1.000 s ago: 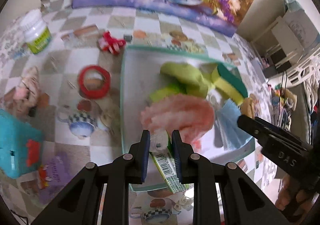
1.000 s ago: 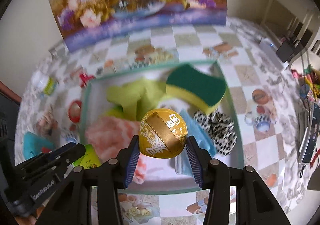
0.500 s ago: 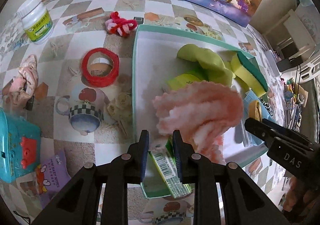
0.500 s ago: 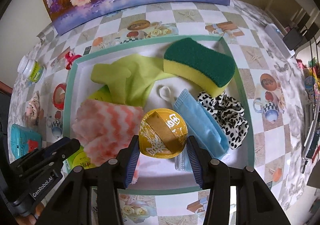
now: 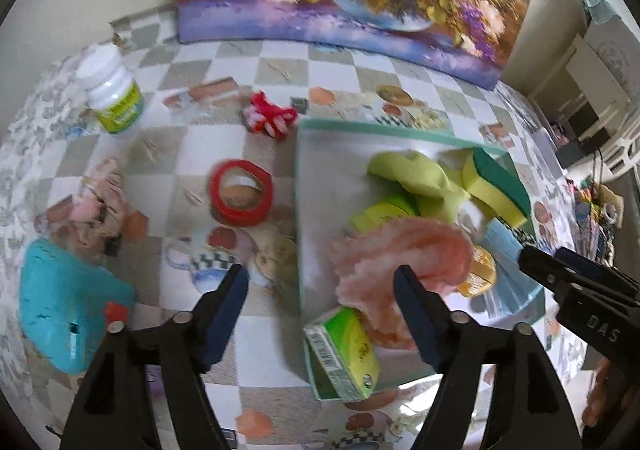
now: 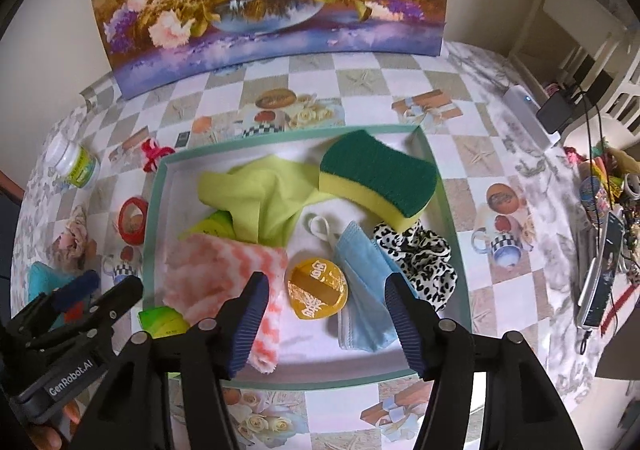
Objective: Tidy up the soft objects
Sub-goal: 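Lower the green tissue pack into the tray and open the left gripper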
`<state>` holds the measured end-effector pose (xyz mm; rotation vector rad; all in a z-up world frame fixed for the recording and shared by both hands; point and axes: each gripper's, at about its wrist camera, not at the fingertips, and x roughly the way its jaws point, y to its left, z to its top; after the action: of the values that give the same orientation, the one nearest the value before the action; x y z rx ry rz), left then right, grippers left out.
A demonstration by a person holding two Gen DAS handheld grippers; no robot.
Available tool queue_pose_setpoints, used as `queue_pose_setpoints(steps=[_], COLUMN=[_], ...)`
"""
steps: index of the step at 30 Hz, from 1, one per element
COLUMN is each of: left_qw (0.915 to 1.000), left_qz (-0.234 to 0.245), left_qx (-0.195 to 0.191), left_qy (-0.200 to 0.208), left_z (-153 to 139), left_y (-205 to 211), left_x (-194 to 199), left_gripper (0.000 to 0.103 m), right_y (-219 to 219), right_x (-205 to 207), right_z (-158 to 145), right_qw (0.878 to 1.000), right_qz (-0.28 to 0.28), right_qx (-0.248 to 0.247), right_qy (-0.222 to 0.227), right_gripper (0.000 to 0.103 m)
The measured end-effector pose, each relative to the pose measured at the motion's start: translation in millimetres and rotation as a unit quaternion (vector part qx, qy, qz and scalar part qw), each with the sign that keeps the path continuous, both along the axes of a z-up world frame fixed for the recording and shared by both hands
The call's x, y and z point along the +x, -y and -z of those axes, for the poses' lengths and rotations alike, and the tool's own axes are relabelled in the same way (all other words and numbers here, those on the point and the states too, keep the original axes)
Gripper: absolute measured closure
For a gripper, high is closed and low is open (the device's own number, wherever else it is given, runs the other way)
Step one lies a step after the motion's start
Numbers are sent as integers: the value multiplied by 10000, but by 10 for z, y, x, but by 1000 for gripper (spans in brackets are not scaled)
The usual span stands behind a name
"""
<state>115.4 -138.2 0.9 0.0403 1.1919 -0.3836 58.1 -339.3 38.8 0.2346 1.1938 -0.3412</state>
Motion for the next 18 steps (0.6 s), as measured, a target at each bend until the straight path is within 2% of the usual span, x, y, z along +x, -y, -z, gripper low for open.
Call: queue_pose_setpoints(steps=[2, 4, 6, 9, 18], left_qw=[9998, 9991, 9982, 9968, 9948], left_qz=[-132, -261, -395, -592, -772], left_qx=[118, 259, 371, 442, 593], left_qy=[111, 202, 253, 308, 314], left_z=[-13, -16, -13, -12, -18], left_y=[-49, -102, -151, -229, -300], left_x=[20, 37, 56, 82, 110], left_gripper=[17, 16, 14, 9, 8], right_y=[-7, -16, -17, -15, -54], right_x=[-2, 7, 10, 12, 14], right_z=[-14, -7, 9, 27, -10], right_qw=[10000, 9999, 9996, 9992, 9993], right_qz=[24, 43, 52, 57, 27], right_qx=[-53, -145, -242, -368, -373], right_qy=[8, -41, -95, -150, -82], right_gripper=[29, 24, 13, 3, 2])
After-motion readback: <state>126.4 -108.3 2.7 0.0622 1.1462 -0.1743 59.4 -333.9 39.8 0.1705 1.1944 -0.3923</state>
